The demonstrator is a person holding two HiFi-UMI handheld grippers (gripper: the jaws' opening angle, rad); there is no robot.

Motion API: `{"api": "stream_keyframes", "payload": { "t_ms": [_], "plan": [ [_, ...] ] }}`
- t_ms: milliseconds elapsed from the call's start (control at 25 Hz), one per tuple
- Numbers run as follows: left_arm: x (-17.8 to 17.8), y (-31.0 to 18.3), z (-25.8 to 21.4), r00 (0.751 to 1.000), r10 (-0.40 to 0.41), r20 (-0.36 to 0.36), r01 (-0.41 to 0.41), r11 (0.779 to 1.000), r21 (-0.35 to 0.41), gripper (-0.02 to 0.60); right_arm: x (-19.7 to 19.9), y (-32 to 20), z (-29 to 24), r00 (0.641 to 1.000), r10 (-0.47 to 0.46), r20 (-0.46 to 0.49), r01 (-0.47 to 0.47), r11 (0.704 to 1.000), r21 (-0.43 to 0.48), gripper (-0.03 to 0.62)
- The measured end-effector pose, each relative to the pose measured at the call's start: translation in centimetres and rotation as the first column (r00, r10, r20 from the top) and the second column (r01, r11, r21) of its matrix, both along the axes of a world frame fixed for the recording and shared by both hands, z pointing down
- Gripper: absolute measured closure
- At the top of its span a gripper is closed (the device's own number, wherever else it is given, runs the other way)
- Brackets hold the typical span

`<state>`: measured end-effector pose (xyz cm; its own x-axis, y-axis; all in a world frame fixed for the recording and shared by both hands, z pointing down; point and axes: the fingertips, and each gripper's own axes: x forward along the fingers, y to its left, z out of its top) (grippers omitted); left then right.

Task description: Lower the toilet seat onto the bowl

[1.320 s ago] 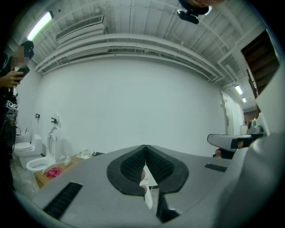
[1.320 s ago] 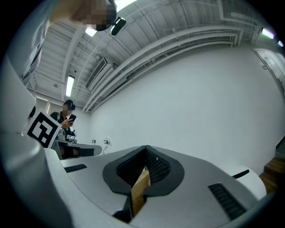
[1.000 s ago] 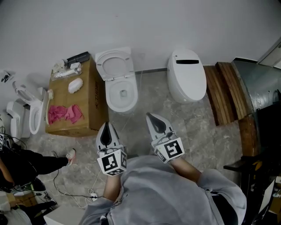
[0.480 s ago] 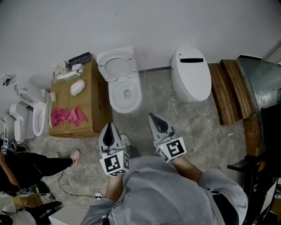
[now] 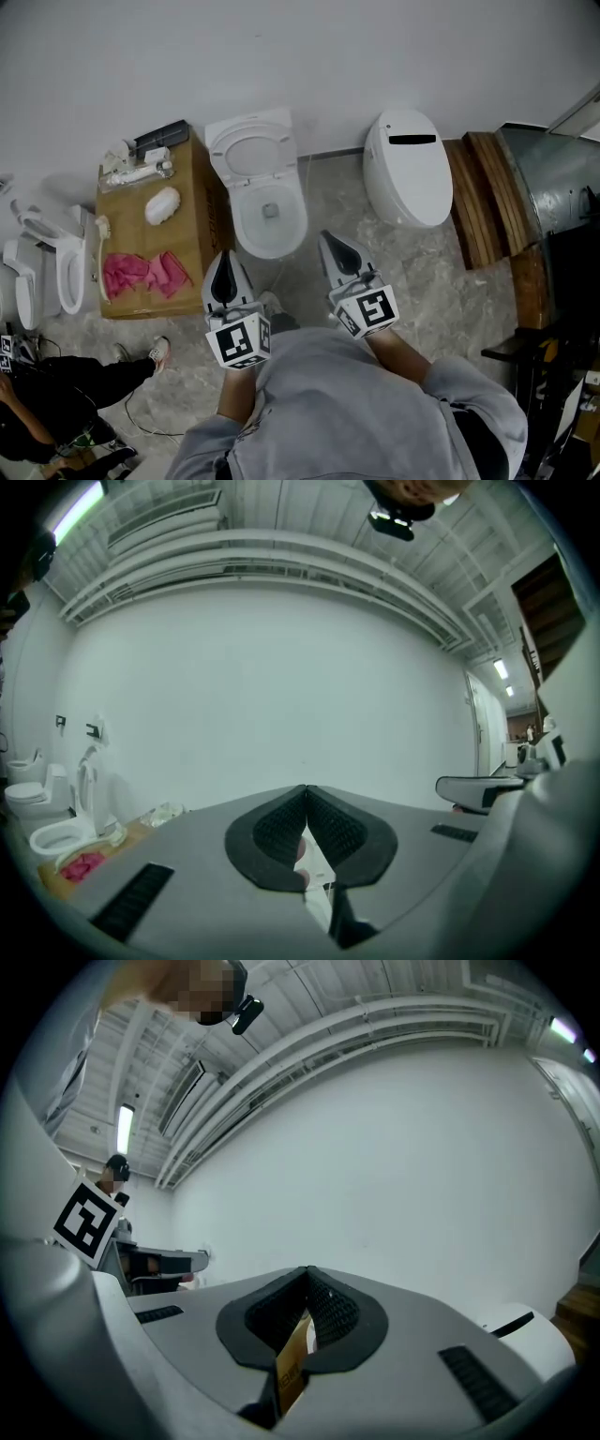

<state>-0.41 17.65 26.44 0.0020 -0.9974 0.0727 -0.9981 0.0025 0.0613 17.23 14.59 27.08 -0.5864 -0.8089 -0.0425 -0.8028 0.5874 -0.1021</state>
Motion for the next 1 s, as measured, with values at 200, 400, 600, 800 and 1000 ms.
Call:
{"api": "stream_keyframes", "payload": {
  "t_ms": [200, 400, 600, 800, 1000],
  "plan": [
    [-6.9, -4.4, -0.4, 1.000, -0.011, -0.002, 0.011, 1.000, -0.005, 0.581, -5.5, -4.5, -0.7, 1.000, 0.031, -0.002, -0.031, 0.999, 0.007, 0.595],
    [-11.8, -7.6, 0.5, 1.000, -0.004, -0.018, 0.003, 1.000, -0.020, 0.581, -10.4, -7.8, -0.6, 0.999, 0.046, -0.017, -0.046, 0.999, 0.001, 0.595],
    [-15.2, -10.3, 0.9, 1.000, 0.010, -0.026, -0.011, 1.000, -0.018, 0.581, -13.8, -9.8, -0.5, 0.998, 0.053, -0.045, -0.053, 0.999, 0.001, 0.595],
    [-16.8, -12.4, 1.5, 1.000, -0.007, -0.031, 0.006, 1.000, -0.027, 0.581, -14.2, -11.4, -0.1, 0.995, 0.065, -0.072, -0.066, 0.998, -0.013, 0.595],
    [-15.4, -14.7, 2.3, 0.999, -0.001, -0.033, 0.000, 0.999, -0.047, 0.581, -12.4, -14.3, 0.6, 0.994, 0.082, -0.076, -0.084, 0.996, -0.028, 0.595]
  ]
}}
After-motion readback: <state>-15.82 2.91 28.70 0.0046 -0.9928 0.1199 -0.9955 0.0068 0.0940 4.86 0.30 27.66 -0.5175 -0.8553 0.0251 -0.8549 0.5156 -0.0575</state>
